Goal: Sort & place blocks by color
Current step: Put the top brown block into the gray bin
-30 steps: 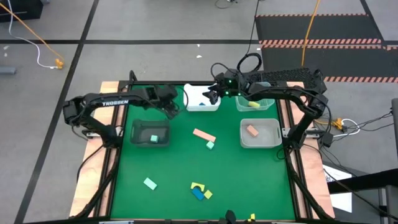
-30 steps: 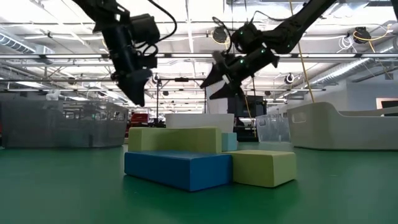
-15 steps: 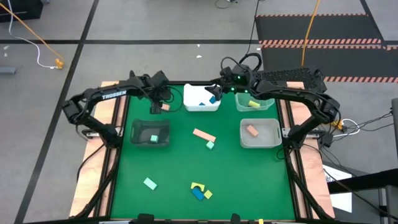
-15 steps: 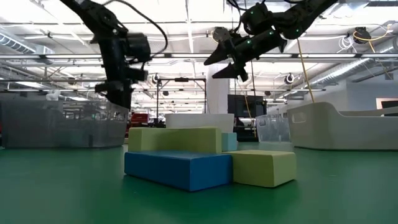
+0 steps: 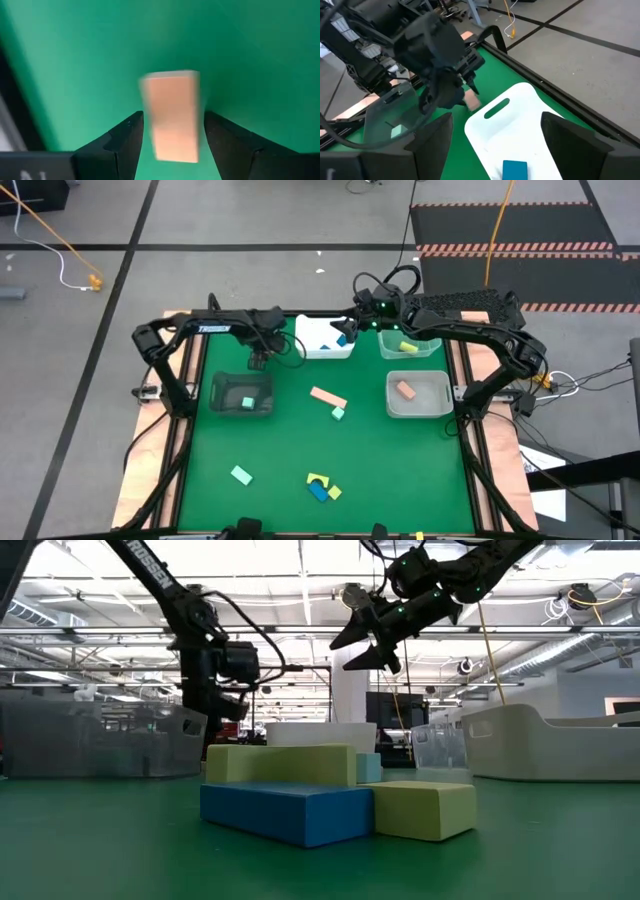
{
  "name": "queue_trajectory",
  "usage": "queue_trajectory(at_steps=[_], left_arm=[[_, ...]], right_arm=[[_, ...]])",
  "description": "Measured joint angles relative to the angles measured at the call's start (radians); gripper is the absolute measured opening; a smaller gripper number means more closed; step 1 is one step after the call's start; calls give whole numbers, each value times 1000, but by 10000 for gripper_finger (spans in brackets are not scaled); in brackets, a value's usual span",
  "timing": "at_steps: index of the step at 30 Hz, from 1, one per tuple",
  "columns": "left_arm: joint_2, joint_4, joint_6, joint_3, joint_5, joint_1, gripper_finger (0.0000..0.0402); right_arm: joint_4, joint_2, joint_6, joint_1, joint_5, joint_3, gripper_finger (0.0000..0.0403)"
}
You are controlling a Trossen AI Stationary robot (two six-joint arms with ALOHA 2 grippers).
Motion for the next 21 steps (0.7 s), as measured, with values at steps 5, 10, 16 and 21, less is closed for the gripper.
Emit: queue_trajectory(at_steps=[5,10,16,21], left_arm=[[52,-12,2,6,8,6,211],[65,-7,-9,7,9,5,211],[54,-19,-151,3,19,10,139],[10,-3,-317,-3,20,11,125]], right_arm=[[-2,0,0,0,0,0,293],[-21,0,0,0,0,0,293],[-49,0,0,0,0,0,293],[-61,0,0,0,-2,0,293]])
